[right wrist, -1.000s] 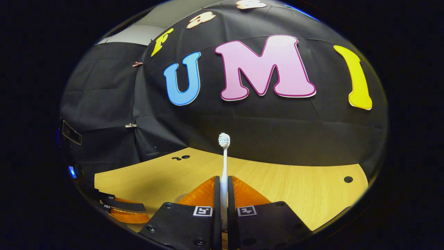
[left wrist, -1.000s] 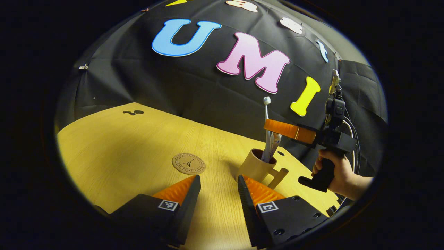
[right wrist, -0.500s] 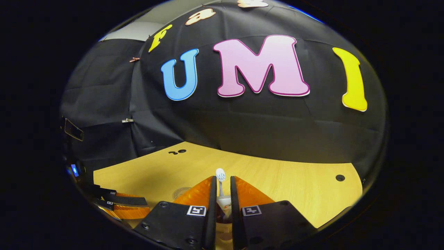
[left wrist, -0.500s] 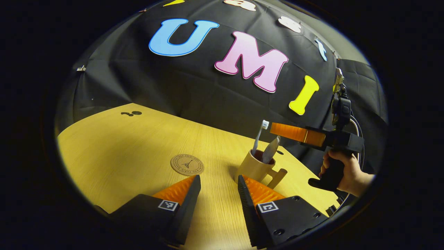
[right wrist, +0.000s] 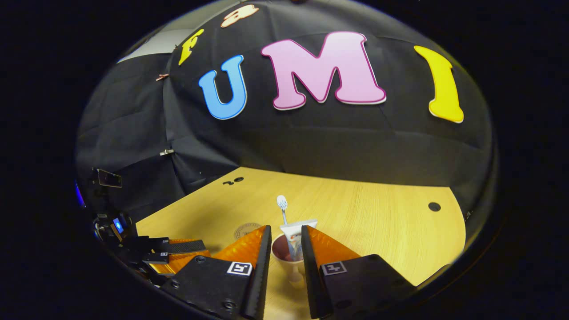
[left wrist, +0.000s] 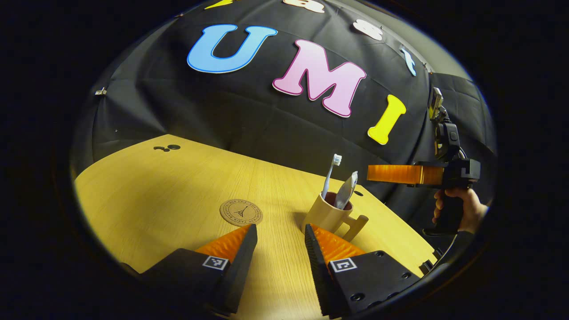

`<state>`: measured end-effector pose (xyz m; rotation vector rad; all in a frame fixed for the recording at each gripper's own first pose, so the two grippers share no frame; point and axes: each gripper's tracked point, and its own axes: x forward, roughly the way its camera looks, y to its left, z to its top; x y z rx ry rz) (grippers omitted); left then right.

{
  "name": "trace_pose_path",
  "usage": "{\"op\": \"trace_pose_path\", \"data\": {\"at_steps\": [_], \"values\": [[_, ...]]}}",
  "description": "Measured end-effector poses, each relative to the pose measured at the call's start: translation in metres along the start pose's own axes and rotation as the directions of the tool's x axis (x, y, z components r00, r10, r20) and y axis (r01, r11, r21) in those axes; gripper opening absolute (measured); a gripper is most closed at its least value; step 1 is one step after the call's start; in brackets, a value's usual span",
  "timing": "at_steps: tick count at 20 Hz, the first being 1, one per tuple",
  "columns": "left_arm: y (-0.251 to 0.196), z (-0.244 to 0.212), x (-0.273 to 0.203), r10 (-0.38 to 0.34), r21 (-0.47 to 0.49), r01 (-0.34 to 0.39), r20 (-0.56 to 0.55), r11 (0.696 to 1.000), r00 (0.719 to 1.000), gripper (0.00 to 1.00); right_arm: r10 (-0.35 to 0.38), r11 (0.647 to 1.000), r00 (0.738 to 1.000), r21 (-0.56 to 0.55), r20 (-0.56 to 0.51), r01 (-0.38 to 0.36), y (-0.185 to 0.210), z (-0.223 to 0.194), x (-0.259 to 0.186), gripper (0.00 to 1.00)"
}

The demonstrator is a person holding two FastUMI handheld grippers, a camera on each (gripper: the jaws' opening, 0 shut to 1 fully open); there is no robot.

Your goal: Put the toothbrush and toothpaste on the desktop into the cup, then pick up the cup and place it on the coaster on the desktop.

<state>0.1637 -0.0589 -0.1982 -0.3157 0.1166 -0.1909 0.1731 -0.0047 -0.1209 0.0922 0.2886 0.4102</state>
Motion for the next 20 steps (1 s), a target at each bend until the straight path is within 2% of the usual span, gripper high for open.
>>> {"op": "trace_pose_path", "data": {"at_steps": [2, 3, 4, 5, 7, 13, 16, 20], "values": [[0.002, -0.001, -0.001, 0.003, 0.029, -0.003, -0.001, 1.000, 1.000, 0.69, -0.013, 1.000, 0.997, 0.022, -0.081, 0.014, -0.004, -0.014, -0.005, 0.42], [0.004, -0.001, -0.001, 0.004, 0.047, -0.004, -0.003, 0.999, 1.000, 0.69, -0.022, 0.999, 0.992, 0.027, -0.127, 0.025, -0.008, -0.024, -0.006, 0.52], [0.005, -0.002, -0.003, 0.003, 0.062, -0.003, -0.005, 0.998, 1.000, 0.69, -0.030, 0.999, 0.984, 0.031, -0.174, 0.036, -0.009, -0.032, -0.007, 0.43], [0.005, -0.002, -0.004, 0.001, 0.072, 0.000, -0.009, 0.997, 1.000, 0.69, -0.030, 0.999, 0.978, 0.031, -0.206, 0.037, -0.008, -0.042, -0.009, 0.52], [0.008, -0.002, -0.005, 0.000, 0.086, 0.001, -0.012, 0.996, 1.000, 0.69, -0.048, 0.999, 0.962, 0.013, -0.270, 0.053, -0.010, -0.056, -0.007, 0.52], [0.020, -0.004, -0.007, 0.001, 0.096, 0.001, -0.016, 0.995, 1.000, 0.69, -0.072, 0.996, 0.877, 0.019, -0.475, 0.092, -0.012, -0.103, 0.001, 0.52], [0.028, -0.005, -0.007, 0.004, 0.085, -0.002, -0.021, 0.996, 1.000, 0.69, -0.099, 0.994, 0.834, -0.017, -0.543, 0.107, -0.015, -0.122, 0.010, 0.52], [0.041, -0.005, -0.008, 0.012, 0.074, -0.011, -0.025, 0.997, 1.000, 0.69, -0.121, 0.992, 0.793, -0.050, -0.598, 0.114, -0.016, -0.141, 0.026, 0.52]]}}
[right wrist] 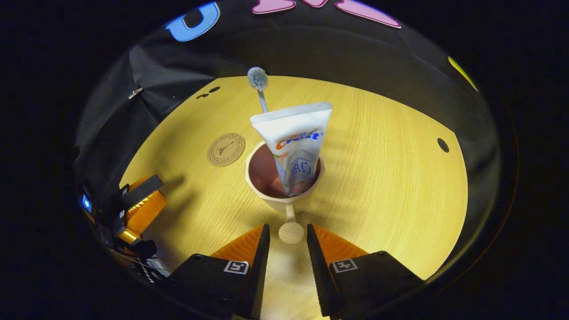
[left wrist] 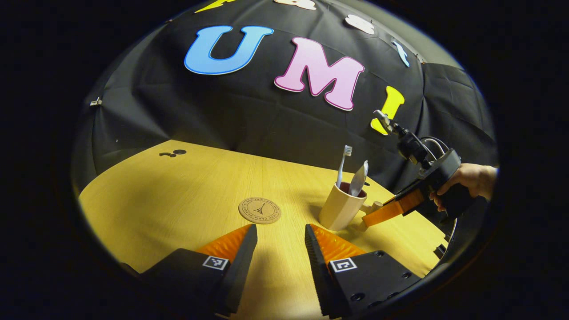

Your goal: Put the toothbrush and toothpaste on the desktop into the cup, then pick up the cup and place it on the coaster on the desktop.

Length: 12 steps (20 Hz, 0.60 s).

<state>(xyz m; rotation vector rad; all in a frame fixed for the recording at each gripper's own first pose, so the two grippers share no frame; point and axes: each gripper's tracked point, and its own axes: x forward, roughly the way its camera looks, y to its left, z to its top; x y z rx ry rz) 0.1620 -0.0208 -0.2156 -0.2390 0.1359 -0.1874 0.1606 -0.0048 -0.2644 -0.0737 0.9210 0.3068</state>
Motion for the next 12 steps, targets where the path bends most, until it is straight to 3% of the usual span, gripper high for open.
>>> {"op": "trace_pose_path", "data": {"at_steps": [12], "values": [[0.032, -0.002, 0.005, 0.016, -0.012, -0.016, -0.008, 1.000, 1.000, 0.69, -0.052, 0.999, 0.982, -0.025, -0.182, 0.048, -0.006, -0.001, 0.038, 0.52]]}}
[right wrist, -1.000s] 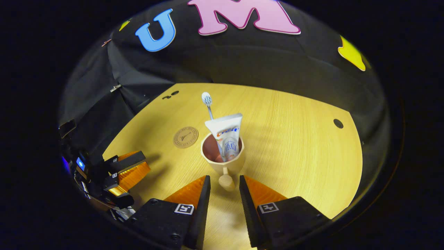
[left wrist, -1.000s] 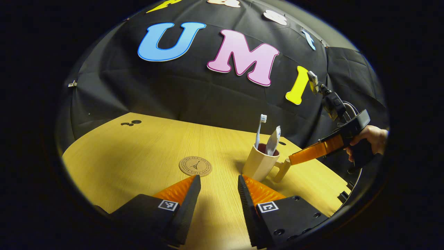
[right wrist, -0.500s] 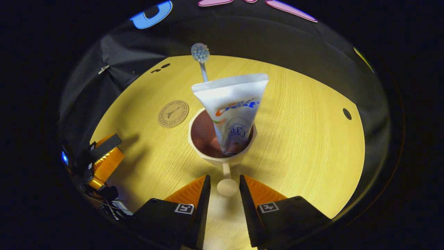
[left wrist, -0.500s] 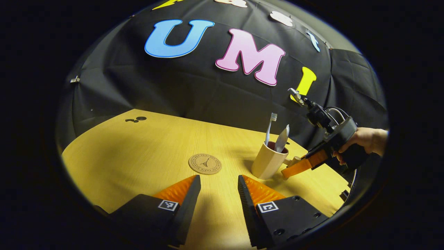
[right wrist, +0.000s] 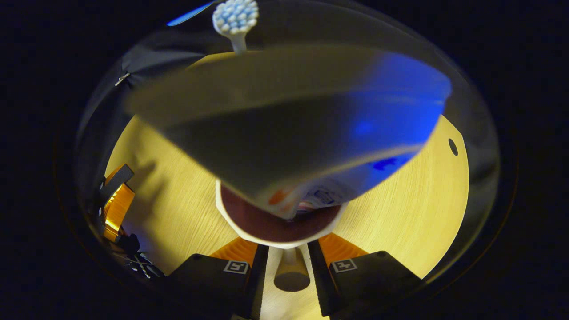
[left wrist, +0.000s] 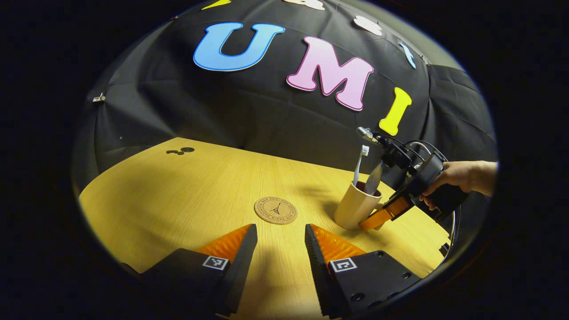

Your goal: Put the toothbrush and toothpaste on the desktop into the cup, then pick up the cup and place it on the coaster on the desktop.

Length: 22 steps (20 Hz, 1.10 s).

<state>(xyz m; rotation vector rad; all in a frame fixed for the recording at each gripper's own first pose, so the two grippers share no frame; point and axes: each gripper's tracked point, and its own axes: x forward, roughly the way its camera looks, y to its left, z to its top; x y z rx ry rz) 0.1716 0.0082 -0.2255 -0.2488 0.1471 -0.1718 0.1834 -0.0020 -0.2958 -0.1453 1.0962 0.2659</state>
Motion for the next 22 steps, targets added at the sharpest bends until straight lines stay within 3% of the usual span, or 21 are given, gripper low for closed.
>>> {"op": "trace_pose_path", "data": {"at_steps": [1, 2, 3, 8, 9, 10, 11, 12, 22], "values": [[0.002, 0.000, 0.000, -0.001, 0.002, 0.001, -0.002, 1.000, 1.000, 0.69, 0.010, 1.000, 1.000, 0.011, -0.004, -0.010, 0.003, 0.002, 0.001, 0.43], [0.004, 0.000, 0.000, 0.001, 0.004, -0.001, -0.003, 1.000, 1.000, 0.69, 0.014, 1.000, 1.000, 0.017, -0.008, -0.014, 0.003, 0.003, 0.002, 0.43], [0.006, 0.000, -0.001, 0.002, 0.003, -0.002, -0.004, 1.000, 1.000, 0.69, 0.005, 1.000, 1.000, 0.006, -0.010, -0.005, 0.002, 0.003, 0.005, 0.34], [0.014, -0.002, -0.003, 0.009, -0.011, -0.010, -0.009, 1.000, 1.000, 0.69, 0.008, 1.000, 1.000, -0.027, -0.011, -0.009, 0.006, 0.002, 0.000, 0.32], [0.016, -0.001, -0.003, 0.011, -0.012, -0.011, -0.009, 1.000, 1.000, 0.69, 0.012, 0.999, 1.000, -0.031, -0.007, -0.012, 0.009, 0.003, -0.001, 0.27], [0.017, -0.001, -0.004, 0.012, -0.011, -0.012, -0.008, 1.000, 1.000, 0.69, 0.019, 0.999, 1.000, -0.032, 0.002, -0.019, 0.013, 0.005, -0.001, 0.31], [0.018, 0.000, -0.005, 0.012, -0.011, -0.012, -0.006, 1.000, 1.000, 0.69, 0.033, 0.999, 0.999, -0.024, 0.019, -0.033, 0.020, 0.010, -0.004, 0.27], [0.019, 0.000, -0.006, 0.012, -0.011, -0.012, -0.005, 1.000, 1.000, 0.69, 0.047, 0.999, 0.999, -0.015, 0.026, -0.047, 0.026, 0.014, -0.005, 0.31], [0.039, -0.002, -0.028, 0.043, -0.019, -0.043, -0.004, 0.999, 0.999, 0.69, 0.126, 0.986, 0.990, -0.114, 0.061, -0.118, 0.100, 0.069, 0.002, 0.31]]}}
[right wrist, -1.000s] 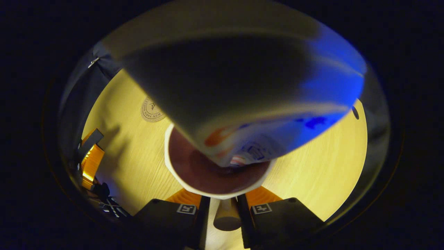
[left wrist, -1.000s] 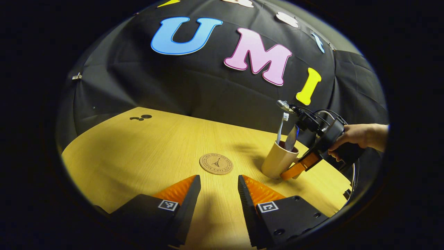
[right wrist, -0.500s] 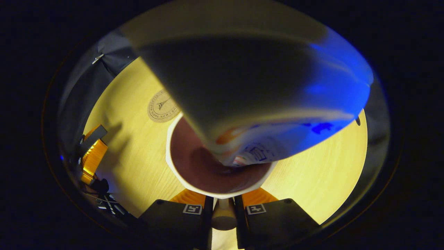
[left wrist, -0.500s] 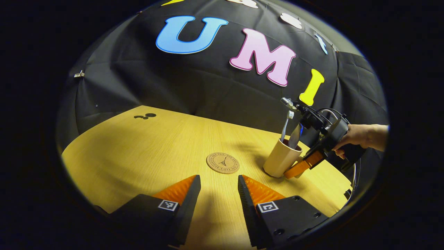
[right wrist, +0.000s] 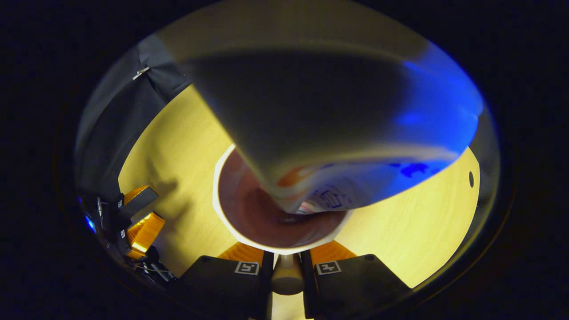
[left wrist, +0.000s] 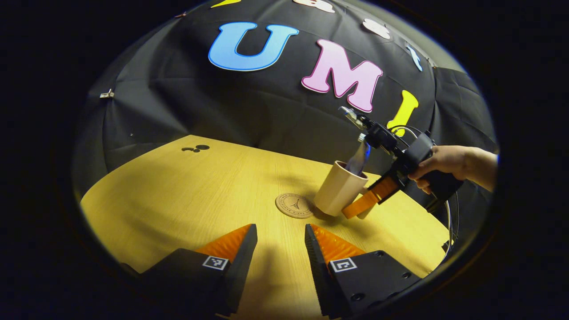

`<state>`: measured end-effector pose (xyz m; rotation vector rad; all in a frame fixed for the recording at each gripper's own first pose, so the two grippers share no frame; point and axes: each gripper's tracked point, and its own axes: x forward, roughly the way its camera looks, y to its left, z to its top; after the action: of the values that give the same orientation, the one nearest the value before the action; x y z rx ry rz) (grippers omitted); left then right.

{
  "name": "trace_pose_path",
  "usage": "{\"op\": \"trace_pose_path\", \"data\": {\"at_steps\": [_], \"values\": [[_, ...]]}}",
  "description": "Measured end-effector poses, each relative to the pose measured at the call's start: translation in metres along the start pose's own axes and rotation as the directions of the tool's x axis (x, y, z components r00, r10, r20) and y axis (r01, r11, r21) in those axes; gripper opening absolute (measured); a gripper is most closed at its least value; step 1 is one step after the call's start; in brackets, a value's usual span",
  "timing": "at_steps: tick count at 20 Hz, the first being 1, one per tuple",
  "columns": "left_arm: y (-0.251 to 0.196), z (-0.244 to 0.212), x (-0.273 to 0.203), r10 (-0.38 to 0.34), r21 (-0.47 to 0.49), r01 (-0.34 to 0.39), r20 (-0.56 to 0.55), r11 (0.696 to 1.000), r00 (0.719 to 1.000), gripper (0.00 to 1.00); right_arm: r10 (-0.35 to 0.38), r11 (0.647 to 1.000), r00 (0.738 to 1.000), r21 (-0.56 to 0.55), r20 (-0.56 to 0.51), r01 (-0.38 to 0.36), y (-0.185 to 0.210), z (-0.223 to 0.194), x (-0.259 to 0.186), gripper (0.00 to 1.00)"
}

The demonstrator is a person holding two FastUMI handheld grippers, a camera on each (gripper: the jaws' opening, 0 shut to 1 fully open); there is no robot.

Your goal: Put the toothbrush and toothpaste on the desktop into the cup, then pick up the cup and place it on the coaster on the desktop.

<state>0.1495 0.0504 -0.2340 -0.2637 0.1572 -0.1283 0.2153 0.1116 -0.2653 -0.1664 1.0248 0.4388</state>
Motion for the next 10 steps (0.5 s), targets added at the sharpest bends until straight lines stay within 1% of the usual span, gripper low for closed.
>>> {"op": "trace_pose_path", "data": {"at_steps": [2, 4, 7, 10], "values": [[0.009, 0.001, -0.005, 0.017, 0.000, -0.017, 0.002, 1.000, 1.000, 0.69, 0.025, 0.999, 1.000, -0.020, 0.003, -0.025, 0.015, 0.013, 0.007, 0.31], [0.014, 0.000, -0.008, 0.038, -0.008, -0.038, 0.001, 0.999, 0.999, 0.69, 0.023, 0.999, 1.000, -0.044, -0.005, -0.023, 0.023, 0.022, 0.014, 0.31], [0.011, 0.004, -0.015, 0.050, -0.032, -0.050, 0.011, 0.998, 0.999, 0.69, 0.023, 0.997, 1.000, -0.078, -0.022, -0.024, 0.032, 0.030, 0.023, 0.31], [0.020, 0.002, -0.014, 0.061, -0.038, -0.061, 0.013, 0.997, 0.998, 0.69, 0.021, 0.993, 0.998, -0.118, -0.054, -0.027, 0.038, 0.033, 0.032, 0.31]]}}
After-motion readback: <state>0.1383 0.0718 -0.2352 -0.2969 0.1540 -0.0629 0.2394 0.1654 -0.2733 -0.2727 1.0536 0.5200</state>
